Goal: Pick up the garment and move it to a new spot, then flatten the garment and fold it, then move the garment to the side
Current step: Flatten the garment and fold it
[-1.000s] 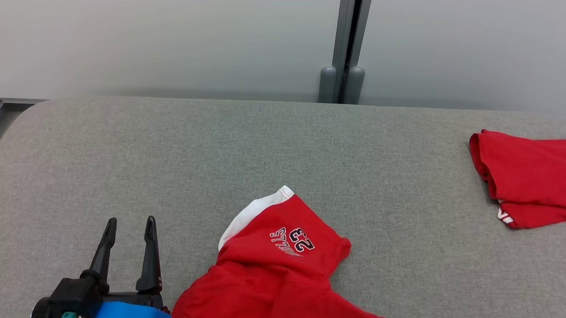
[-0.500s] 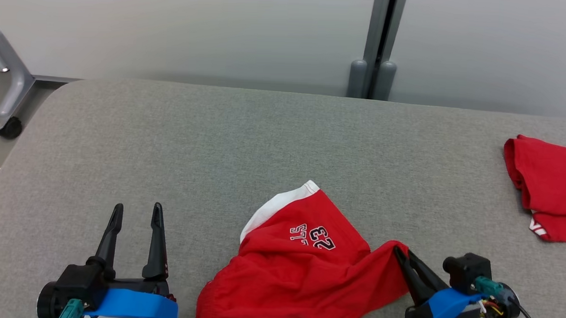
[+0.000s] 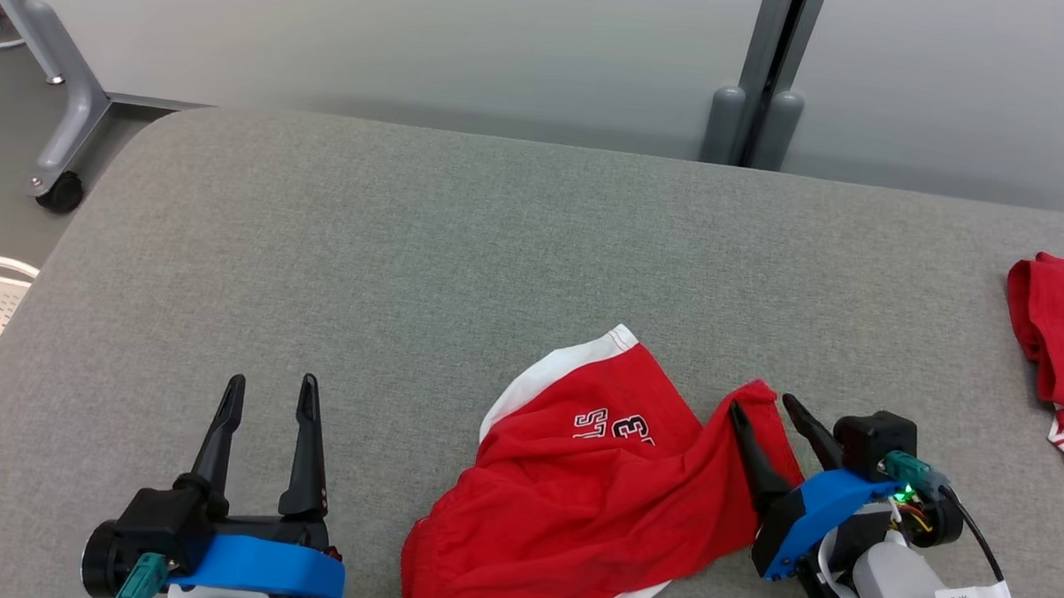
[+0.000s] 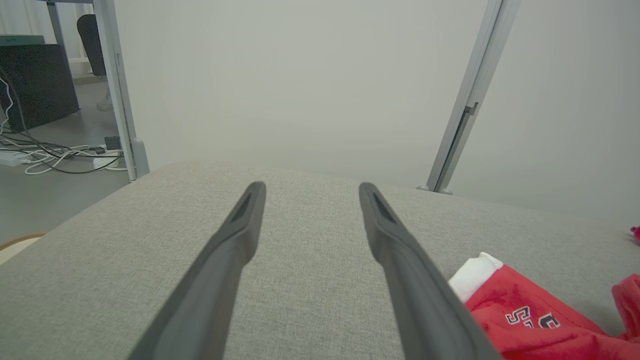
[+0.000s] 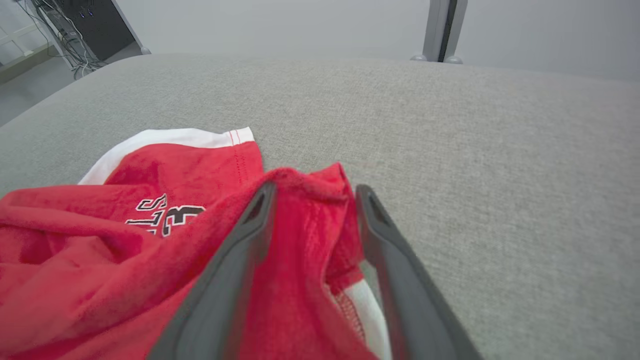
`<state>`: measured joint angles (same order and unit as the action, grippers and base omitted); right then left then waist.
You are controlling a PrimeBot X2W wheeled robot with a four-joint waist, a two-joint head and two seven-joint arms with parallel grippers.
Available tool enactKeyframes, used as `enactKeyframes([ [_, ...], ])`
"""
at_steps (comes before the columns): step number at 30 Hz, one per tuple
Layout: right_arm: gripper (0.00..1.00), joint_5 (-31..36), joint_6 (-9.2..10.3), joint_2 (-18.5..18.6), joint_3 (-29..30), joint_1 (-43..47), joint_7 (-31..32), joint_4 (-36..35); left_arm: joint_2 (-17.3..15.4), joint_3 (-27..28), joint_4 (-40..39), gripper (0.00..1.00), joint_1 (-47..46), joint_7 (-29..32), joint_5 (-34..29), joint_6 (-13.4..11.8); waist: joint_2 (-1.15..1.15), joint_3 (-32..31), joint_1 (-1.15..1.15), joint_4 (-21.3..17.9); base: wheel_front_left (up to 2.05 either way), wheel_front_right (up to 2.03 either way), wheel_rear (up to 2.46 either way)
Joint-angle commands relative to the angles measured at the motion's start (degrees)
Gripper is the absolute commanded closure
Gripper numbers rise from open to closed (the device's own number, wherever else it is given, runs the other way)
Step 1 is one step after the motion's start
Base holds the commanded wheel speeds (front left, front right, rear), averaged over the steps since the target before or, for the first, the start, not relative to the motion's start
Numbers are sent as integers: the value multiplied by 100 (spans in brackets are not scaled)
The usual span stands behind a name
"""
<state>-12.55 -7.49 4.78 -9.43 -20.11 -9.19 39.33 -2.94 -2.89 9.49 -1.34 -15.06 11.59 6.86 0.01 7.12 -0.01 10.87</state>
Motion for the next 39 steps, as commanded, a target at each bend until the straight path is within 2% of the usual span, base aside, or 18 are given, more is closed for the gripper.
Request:
enactKeyframes([
  [1, 0, -26, -2, 18, 9, -75, -105, 51, 8, -10, 8, 0, -6, -13, -33, -29, -1, -32, 1, -49, 0, 0, 0],
  [4, 0, -94, -2, 62, -5, 75, -369, 67, 6, 43, 20, 0, 68, -13, -64, -29, -1, -124, 1, -186, 0, 0, 0],
  [8, 0, -223, -2, 177, 82, 448, -550, -296, 7, 119, 9, 0, 130, -13, -119, -7, -1, -232, 1, -380, 0, 0, 0],
  [14, 0, -259, -2, 234, 422, 1292, -600, -1516, 7, 166, -36, 0, 242, -12, -160, 17, -1, -321, 1, -628, 0, 0, 0],
  [18, 0, -192, -2, 65, 771, 2000, -598, -2474, 7, 174, -41, 0, 280, -13, -172, 27, -1, -344, 1, -692, 0, 0, 0],
  [22, 0, -46, -2, -81, 917, 2546, -598, -3133, 7, 179, -22, 0, 286, -13, -200, 33, -1, -347, 1, -713, 0, 0, 0],
  [27, 0, 50, -2, -175, 889, 2880, -574, -3442, 6, 211, 7, 0, 315, -12, -245, 48, -1, -372, 1, -750, 0, 0, 0],
  [32, 0, 66, -2, -186, 837, 2809, -484, -3525, 7, 181, 53, 0, 210, -13, -301, 61, -1, -358, 1, -802, 0, 0, 0],
  [39, 0, 49, -2, -185, 775, 2619, -412, -3585, -52, -18, 383, 0, -431, -12, -389, 77, -1, -238, 1, -948, 0, 0, 0],
])
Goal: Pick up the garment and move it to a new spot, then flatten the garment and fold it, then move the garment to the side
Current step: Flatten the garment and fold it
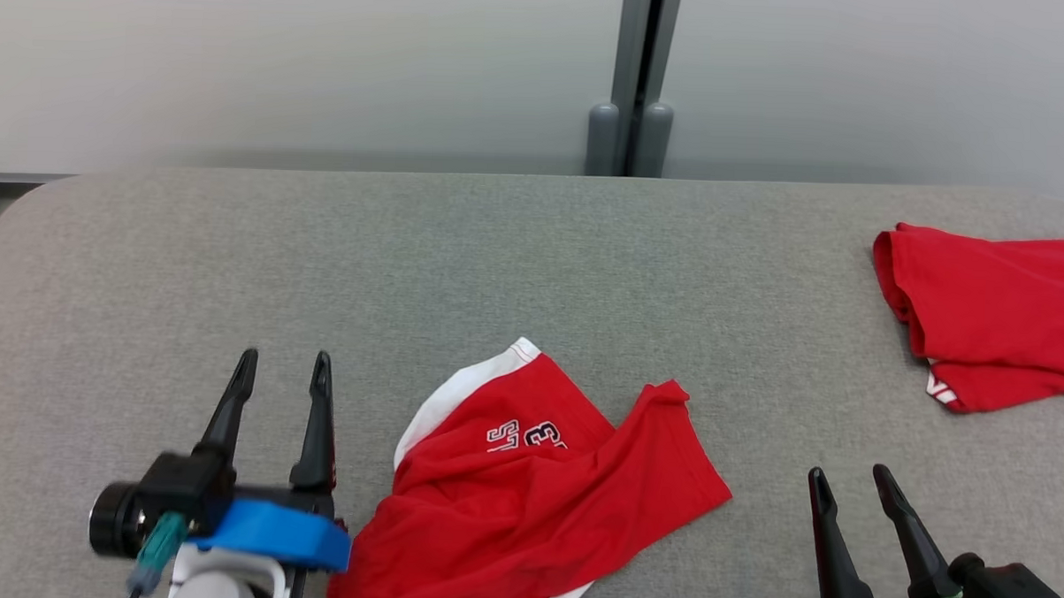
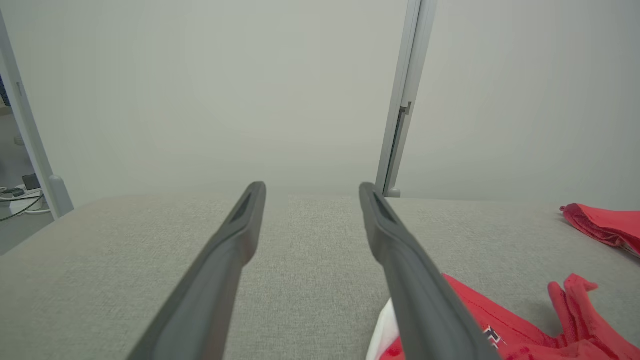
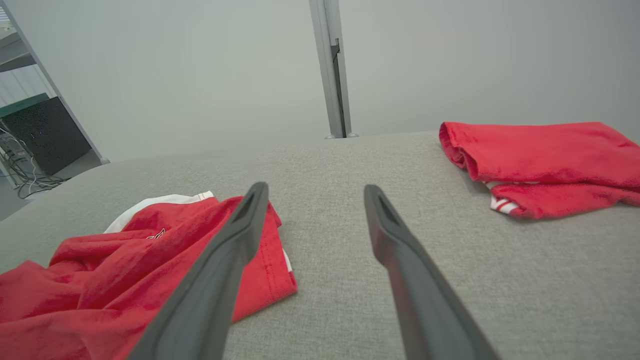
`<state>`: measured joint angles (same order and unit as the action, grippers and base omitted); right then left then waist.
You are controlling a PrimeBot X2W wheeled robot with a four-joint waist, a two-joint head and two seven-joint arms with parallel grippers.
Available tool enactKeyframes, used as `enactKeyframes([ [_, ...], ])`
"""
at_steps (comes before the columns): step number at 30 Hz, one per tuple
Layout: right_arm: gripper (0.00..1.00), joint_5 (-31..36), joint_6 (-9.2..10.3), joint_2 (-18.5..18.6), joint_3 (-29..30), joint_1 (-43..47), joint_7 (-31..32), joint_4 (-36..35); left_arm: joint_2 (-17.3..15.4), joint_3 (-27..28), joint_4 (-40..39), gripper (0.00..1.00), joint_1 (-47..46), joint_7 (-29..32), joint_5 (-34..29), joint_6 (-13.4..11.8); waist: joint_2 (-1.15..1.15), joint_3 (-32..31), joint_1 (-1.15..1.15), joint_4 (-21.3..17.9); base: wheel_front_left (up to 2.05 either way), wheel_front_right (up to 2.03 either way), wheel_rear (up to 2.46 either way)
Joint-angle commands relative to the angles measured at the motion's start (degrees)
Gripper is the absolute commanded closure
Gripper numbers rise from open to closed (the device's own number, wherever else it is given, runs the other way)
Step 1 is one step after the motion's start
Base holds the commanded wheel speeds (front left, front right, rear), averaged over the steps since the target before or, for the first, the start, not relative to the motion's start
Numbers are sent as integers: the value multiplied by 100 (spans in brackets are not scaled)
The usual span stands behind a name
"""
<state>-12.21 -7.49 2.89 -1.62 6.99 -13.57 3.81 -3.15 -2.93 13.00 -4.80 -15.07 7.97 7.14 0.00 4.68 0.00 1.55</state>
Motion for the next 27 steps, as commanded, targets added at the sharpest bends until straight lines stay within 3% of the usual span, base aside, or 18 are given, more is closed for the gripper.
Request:
enactKeyframes([
  [1, 0, 15, -2, 3, -19, -116, 18, -33, -55, -84, 143, 0, -246, -11, -37, 50, 0, 27, 0, -49, 0, 0, 0],
  [6, 0, -13, -2, 6, -100, -228, 31, 9, -254, -559, 840, 0, -1112, -8, 95, 49, 0, 170, 0, -300, 0, 0, 0],
  [13, 0, -51, -2, 4, -72, -343, 4, 61, -658, -1500, 1877, 0, -2026, 492, 620, 36, 0, 410, 0, -672, 0, 0, 0],
  [19, 0, -97, -2, 4, -25, -388, -41, 142, -915, -2292, 2572, 0, -2243, 1167, 1153, 36, 0, 551, 0, -787, 0, 0, 0],
  [27, 0, -101, -2, 4, -24, -462, -78, 214, -1114, -3062, 2902, 0, -2268, 1510, 1714, 35, 0, 606, 0, -792, 0, 0, 0],
])
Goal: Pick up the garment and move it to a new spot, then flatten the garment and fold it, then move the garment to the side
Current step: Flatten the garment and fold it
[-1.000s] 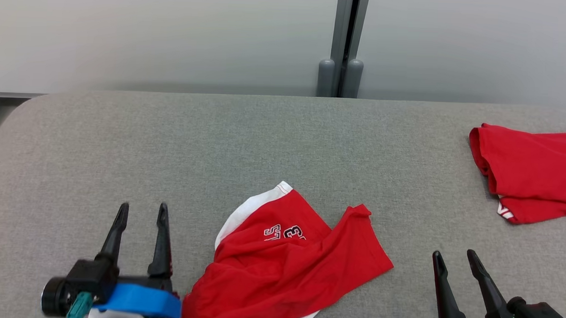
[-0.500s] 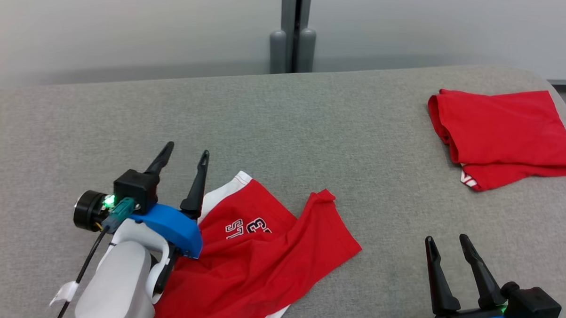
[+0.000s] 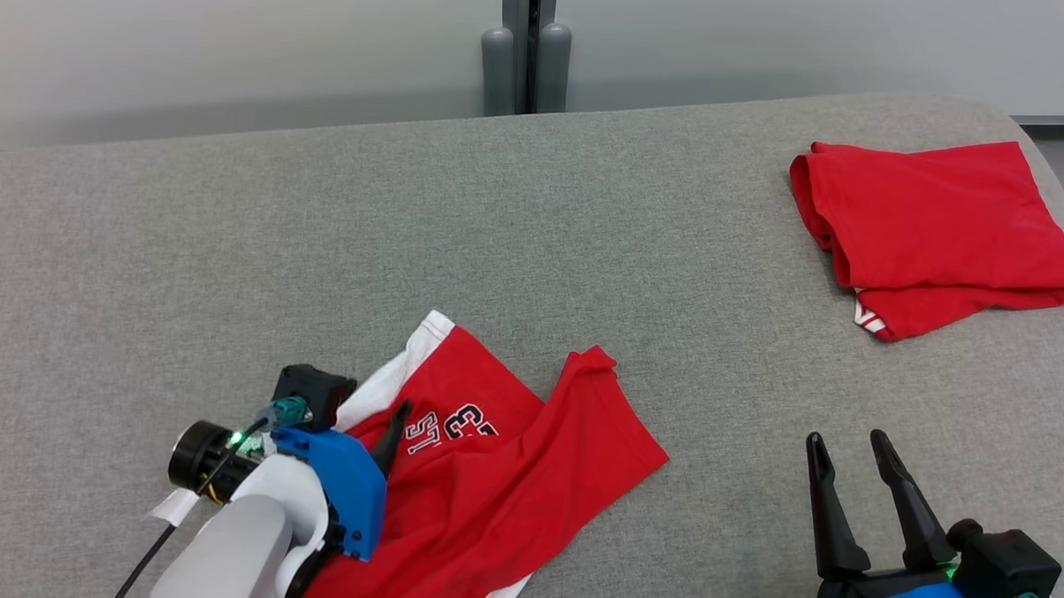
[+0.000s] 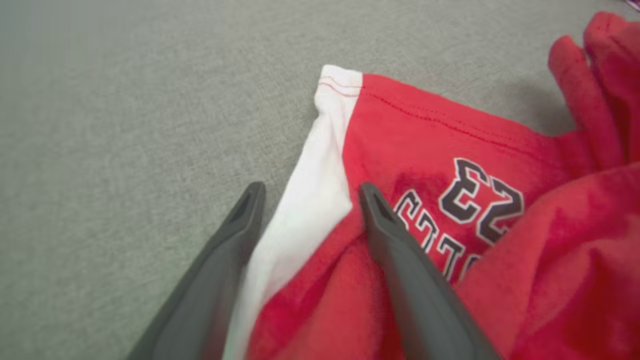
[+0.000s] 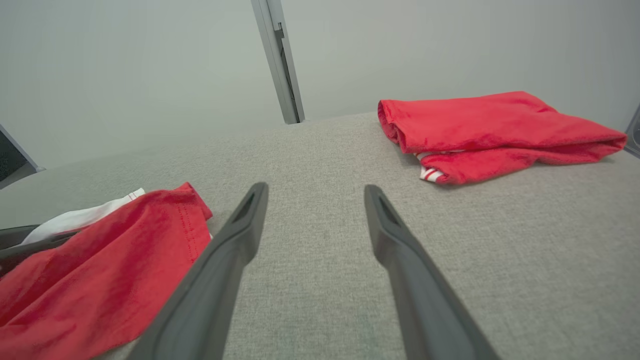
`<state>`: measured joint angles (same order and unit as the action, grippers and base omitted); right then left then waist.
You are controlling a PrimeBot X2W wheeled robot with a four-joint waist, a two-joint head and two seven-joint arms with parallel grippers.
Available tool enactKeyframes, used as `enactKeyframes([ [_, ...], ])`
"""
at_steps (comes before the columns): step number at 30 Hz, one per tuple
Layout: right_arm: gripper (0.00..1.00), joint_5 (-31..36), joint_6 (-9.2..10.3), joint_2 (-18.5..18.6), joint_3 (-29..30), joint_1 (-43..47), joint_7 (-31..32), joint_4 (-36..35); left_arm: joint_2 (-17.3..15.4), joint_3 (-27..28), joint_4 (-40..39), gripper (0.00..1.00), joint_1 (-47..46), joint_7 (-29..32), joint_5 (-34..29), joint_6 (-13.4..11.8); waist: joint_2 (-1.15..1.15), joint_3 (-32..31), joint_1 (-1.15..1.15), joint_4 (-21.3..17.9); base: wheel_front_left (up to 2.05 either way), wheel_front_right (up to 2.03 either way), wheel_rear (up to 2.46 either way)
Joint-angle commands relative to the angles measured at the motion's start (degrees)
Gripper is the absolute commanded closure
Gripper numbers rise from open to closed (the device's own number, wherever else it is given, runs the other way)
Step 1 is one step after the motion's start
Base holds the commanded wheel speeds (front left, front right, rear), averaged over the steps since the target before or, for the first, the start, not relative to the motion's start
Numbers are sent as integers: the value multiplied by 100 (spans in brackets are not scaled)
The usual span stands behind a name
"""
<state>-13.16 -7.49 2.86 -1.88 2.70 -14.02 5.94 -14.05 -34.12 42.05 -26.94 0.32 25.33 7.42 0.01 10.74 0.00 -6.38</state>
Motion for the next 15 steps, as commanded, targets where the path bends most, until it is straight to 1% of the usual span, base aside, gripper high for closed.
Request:
enactKeyframes([
  [1, 0, 0, -2, 8, 3, -34, -32, 10, -36, -45, 40, 0, -57, 54, 49, 6, -1, -1, 0, 5, 0, 0, 0],
  [3, 0, 24, -2, 7, -16, -85, -36, 31, -68, -355, 96, 0, -99, 210, 239, 7, -1, -1, 0, 4, 0, 0, 0],
  [4, 0, 30, -2, 8, -25, -100, -35, 31, -87, -440, 116, 7, -120, 226, 293, 7, -1, 5, 0, -2, 0, 0, 0],
  [6, 0, 36, -2, 7, -41, -123, -28, 26, -106, -574, 148, 95, -166, 259, 363, 7, -1, 16, 0, -12, 0, 0, 0],
  [7, 0, 36, -2, 7, -44, -133, -29, 24, -115, -656, 162, 100, -219, 258, 383, 7, -1, 26, 0, -19, 0, 0, 0],
  [11, 0, 29, -2, 7, -37, -147, -40, 20, -115, -804, 163, 100, -593, 111, 449, 6, -1, 86, 0, -43, 0, 0, 0],
  [15, 0, 25, -2, 8, -11, -199, -51, 47, -140, -771, 198, 100, -1102, -144, 504, 6, -1, 134, 0, -111, 0, 0, 0],
])
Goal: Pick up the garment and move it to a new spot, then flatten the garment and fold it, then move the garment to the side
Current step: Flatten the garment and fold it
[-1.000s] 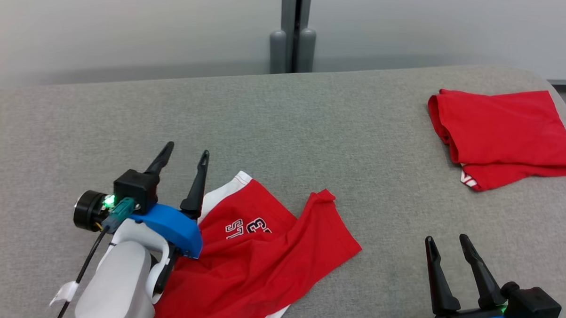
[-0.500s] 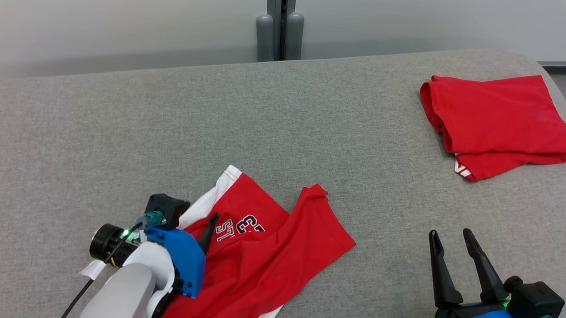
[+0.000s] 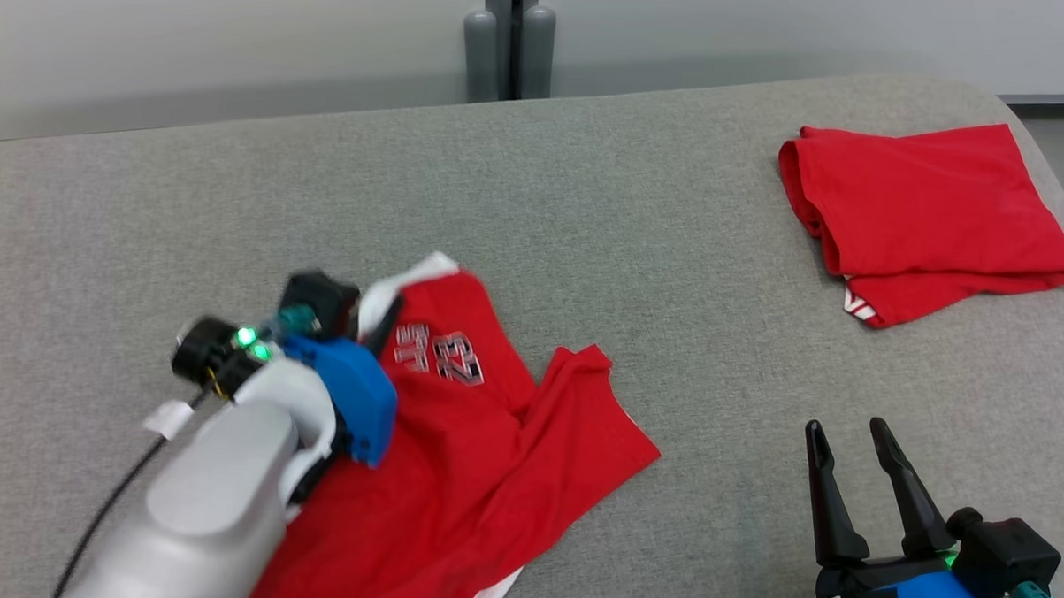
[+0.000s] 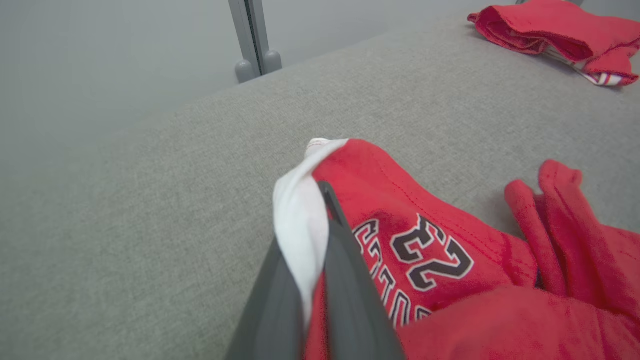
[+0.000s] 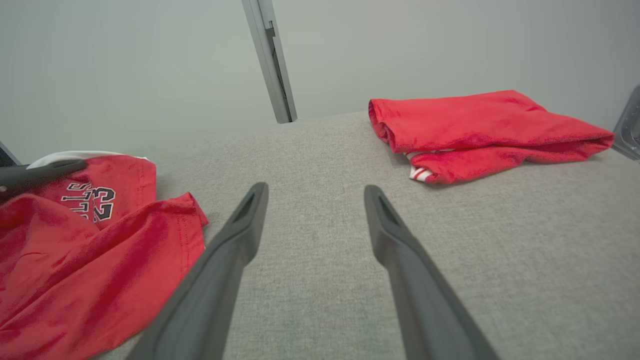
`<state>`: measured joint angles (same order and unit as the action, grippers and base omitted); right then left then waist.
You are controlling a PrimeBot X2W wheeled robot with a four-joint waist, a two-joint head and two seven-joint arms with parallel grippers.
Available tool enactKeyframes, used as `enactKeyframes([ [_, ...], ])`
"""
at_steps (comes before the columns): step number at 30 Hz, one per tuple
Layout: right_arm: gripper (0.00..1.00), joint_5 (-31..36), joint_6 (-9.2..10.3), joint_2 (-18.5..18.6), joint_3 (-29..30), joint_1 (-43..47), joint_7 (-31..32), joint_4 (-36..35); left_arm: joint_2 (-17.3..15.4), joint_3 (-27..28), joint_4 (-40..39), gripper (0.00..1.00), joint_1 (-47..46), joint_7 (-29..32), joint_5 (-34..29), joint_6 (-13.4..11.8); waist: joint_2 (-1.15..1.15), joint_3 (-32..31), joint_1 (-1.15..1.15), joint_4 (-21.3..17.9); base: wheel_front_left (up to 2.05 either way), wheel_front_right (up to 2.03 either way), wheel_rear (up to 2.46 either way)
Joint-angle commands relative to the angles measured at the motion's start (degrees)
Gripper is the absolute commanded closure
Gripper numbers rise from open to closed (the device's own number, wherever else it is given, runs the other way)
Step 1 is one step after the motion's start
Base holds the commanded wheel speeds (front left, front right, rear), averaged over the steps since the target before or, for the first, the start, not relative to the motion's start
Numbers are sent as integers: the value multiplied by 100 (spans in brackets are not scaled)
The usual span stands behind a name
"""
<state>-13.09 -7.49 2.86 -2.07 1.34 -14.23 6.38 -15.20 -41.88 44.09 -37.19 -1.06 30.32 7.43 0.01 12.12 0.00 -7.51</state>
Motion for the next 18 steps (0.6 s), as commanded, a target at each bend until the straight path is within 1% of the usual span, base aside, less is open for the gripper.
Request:
enactKeyframes([
  [1, 0, 11, -2, 7, 16, -78, -35, 11, -43, 19, 15, 100, -212, -98, -4, 5, -1, 10, 0, -23, 0, 0, 0],
  [5, 0, -17, -2, 8, 9, -134, -50, 54, -60, 148, 248, 100, -710, -408, -20, 3, -1, 80, 0, -146, 0, 0, 0],
  [7, 0, -33, -2, 7, 3, -171, -50, 77, -114, 160, 391, 100, -969, -595, -98, -4, -1, 130, 0, -210, 0, 0, 0],
  [10, 0, -70, -2, 6, -16, -229, -65, 125, -106, 168, 661, 100, -1225, -865, -153, -7, -1, 210, 0, -275, 0, 0, 0],
  [11, 0, -75, -2, 7, -31, -238, -66, 143, -91, 153, 754, 92, -1275, -917, -164, -6, -1, 230, 0, -295, 0, 0, 0],
  [12, 0, -80, -2, 7, -49, -240, -69, 161, -72, 124, 845, 56, -1338, -966, -191, -6, -1, 245, 0, -310, 0, 0, 0],
  [13, 0, -89, -2, 7, -65, -244, -74, 178, -69, 114, 899, 0, -1407, -1056, -230, -5, -1, 262, 0, -324, 0, 0, 0],
  [18, 0, -141, -2, 6, -34, -222, -92, 259, -10, 156, 1137, 0, -1358, -1328, -203, -8, -1, 231, 0, -260, 0, 0, 0],
])
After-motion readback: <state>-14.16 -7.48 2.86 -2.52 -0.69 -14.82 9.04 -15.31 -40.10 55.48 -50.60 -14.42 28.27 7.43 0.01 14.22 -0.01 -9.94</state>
